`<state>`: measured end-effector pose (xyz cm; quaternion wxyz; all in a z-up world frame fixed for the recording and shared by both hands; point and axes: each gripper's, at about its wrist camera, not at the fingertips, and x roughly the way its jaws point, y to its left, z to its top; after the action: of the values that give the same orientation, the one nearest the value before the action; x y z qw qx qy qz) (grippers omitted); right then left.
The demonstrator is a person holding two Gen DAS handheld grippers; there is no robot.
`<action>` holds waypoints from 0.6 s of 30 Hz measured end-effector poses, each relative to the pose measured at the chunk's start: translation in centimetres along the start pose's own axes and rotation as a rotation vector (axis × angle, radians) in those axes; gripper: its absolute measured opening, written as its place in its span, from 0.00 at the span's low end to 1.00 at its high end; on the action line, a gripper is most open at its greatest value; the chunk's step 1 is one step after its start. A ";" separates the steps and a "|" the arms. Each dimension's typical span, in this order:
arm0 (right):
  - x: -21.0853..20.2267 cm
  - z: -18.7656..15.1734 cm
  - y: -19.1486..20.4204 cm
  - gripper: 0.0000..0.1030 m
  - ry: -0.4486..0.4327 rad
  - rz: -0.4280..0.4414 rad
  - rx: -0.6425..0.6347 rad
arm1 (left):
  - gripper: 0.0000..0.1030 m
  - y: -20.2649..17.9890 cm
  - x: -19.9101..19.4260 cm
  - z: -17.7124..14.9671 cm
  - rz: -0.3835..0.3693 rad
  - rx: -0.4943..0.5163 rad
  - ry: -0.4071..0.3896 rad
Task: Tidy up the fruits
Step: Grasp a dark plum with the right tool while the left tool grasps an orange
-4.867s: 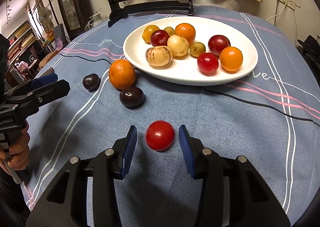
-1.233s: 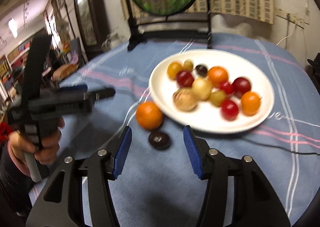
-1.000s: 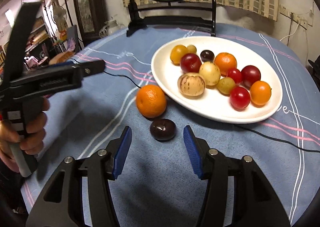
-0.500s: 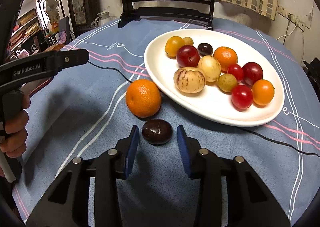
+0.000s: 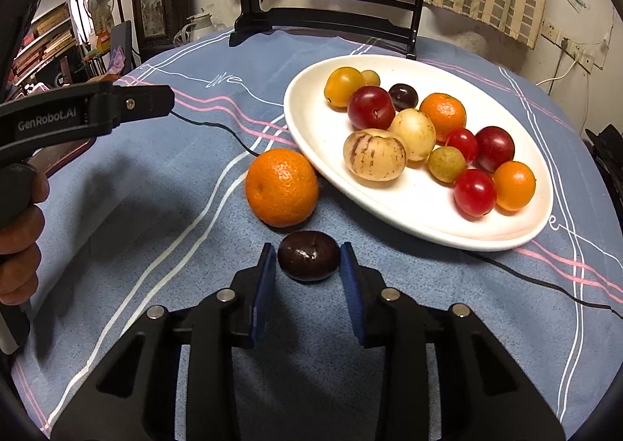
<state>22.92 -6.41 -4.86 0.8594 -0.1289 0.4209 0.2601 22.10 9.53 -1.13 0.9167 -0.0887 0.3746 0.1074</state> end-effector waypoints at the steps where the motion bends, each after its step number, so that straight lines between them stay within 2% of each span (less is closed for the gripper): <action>1: 0.0 0.0 0.0 0.32 0.000 0.000 0.001 | 0.98 0.0 0.0 0.0 -0.001 -0.002 0.002; 4: -0.1 -0.1 -0.1 0.31 -0.003 0.000 0.005 | 0.98 0.0 0.2 0.0 -0.002 -0.002 0.009; 10: -1.7 -0.8 -1.1 0.31 -0.025 0.054 0.043 | 0.98 0.2 0.9 -0.1 -0.002 -0.009 0.038; 13: -3.2 -1.4 -2.4 0.31 -0.055 0.071 0.081 | 0.98 0.2 0.8 -0.2 -0.032 -0.018 0.042; 18: -5.5 -2.4 -5.1 0.31 -0.109 0.065 0.159 | 0.98 -1.8 0.3 -0.8 -0.096 0.071 0.008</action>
<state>21.37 -13.58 -1.97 0.8796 -0.0320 0.3969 0.2603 22.25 7.64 -1.69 0.9218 -0.0745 0.3772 0.0496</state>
